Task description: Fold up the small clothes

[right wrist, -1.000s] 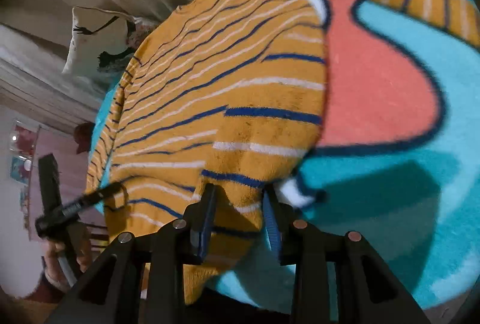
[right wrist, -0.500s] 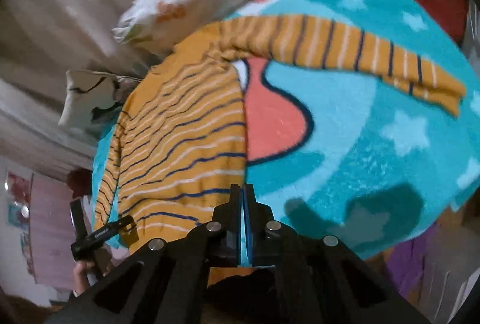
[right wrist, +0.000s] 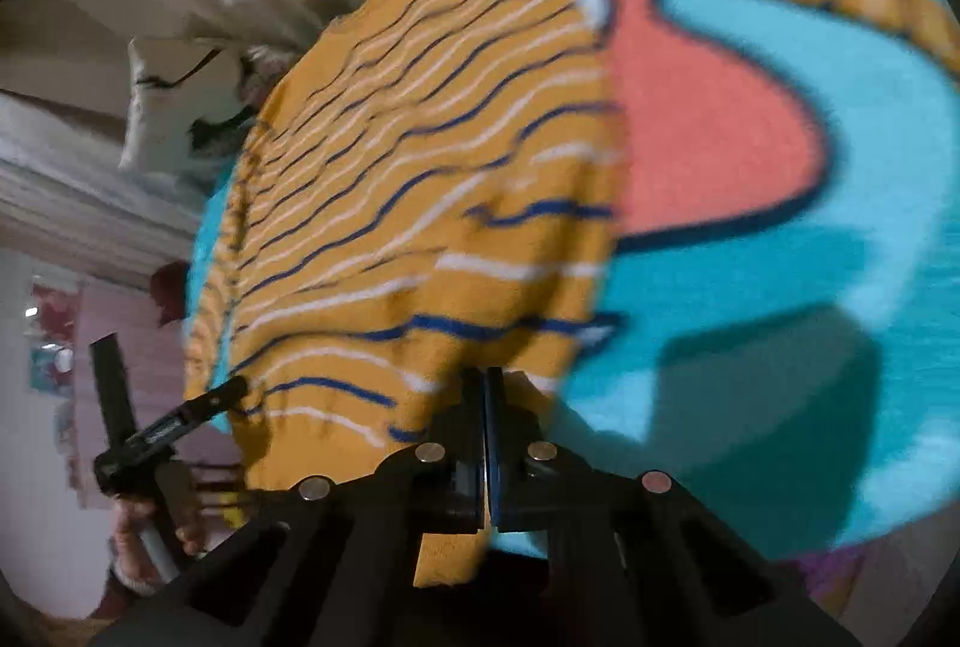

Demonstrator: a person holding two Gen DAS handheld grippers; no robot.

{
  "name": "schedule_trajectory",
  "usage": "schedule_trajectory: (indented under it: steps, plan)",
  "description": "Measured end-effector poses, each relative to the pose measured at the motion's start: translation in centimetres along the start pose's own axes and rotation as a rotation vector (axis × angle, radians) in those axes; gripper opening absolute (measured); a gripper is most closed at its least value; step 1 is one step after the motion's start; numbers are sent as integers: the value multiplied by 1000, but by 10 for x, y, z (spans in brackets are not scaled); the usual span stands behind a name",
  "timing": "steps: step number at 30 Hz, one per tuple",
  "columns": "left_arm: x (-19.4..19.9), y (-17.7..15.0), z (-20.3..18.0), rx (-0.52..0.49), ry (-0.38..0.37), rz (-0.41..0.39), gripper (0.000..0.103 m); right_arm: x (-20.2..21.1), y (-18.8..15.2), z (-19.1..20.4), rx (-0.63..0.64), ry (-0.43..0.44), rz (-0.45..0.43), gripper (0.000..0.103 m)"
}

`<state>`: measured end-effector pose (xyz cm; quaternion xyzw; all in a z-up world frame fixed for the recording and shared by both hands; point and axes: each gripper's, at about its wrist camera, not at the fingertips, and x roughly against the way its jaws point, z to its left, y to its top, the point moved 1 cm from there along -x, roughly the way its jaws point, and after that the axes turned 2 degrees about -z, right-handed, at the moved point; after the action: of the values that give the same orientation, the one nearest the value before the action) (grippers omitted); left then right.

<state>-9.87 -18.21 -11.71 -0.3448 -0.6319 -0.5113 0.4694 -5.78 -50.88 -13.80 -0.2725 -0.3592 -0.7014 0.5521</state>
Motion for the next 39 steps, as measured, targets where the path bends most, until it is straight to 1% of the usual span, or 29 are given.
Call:
schedule_trajectory:
  steps: [1, 3, 6, 8, 10, 12, 13, 14, 18, 19, 20, 21, 22, 24, 26, 30, 32, 34, 35, 36, 38, 39]
  plan:
    - [-1, 0, 2, 11, 4, 7, 102, 10, 1, -10, -12, -37, -13, 2]
    - [-4, 0, 9, 45, -10, 22, 102, 29, 0, -25, -35, -81, -40, 2]
    - [-3, 1, 16, 84, -30, 34, 102, 50, 1, -41, -99, -103, -81, 4]
    - [2, 4, 16, 89, -37, 19, 102, 58, 3, -36, -105, -104, -99, 4]
    - [10, 9, 11, 82, -43, -7, 102, 63, 8, -23, -64, -135, -122, 4]
    - [17, 17, 2, 71, -45, -34, 102, 62, 16, -9, -17, -158, -131, 12]
    - [21, 21, -2, 62, -44, -48, 102, 60, 19, 0, 3, -161, -131, 23]
    - [24, 26, -8, 48, -41, -67, 102, 57, 23, 7, 26, -165, -131, 31]
    - [30, 36, -30, -13, -5, -136, 102, 40, 41, 46, 143, -191, -126, 33]
    - [30, 37, -35, -26, -2, -146, 102, 36, 47, 54, 167, -200, -124, 36]
    - [31, 38, -40, -36, -2, -155, 102, 32, 52, 61, 180, -209, -123, 41]
    - [31, 40, -44, -44, -9, -161, 102, 28, 56, 67, 183, -218, -123, 44]
    - [30, 42, -48, -50, -18, -166, 102, 22, 60, 72, 180, -220, -120, 49]
    - [25, 44, -54, -55, -29, -164, 102, 12, 66, 80, 177, -211, -122, 49]
    - [13, 49, -59, -45, -37, -145, 102, 0, 72, 90, 190, -214, -126, 49]
    - [-10, 54, -66, -45, -53, -123, 102, -28, 82, 100, 257, -276, -146, 49]
    - [-22, 57, -70, -49, -61, -123, 102, -45, 85, 95, 264, -305, -152, 49]
    - [-38, 60, -73, -40, -81, -106, 102, -62, 88, 85, 252, -331, -145, 50]
    - [-44, 59, -74, -33, -90, -97, 102, -65, 87, 83, 249, -333, -169, 53]
    - [-50, 57, -75, -29, -82, -93, 102, -65, 87, 85, 265, -337, -212, 57]
    - [-55, 57, -85, -84, -10, -132, 103, -74, 88, 91, 309, -366, -214, 67]
    - [-56, 57, -90, -108, 8, -147, 103, -77, 88, 95, 330, -379, -214, 69]
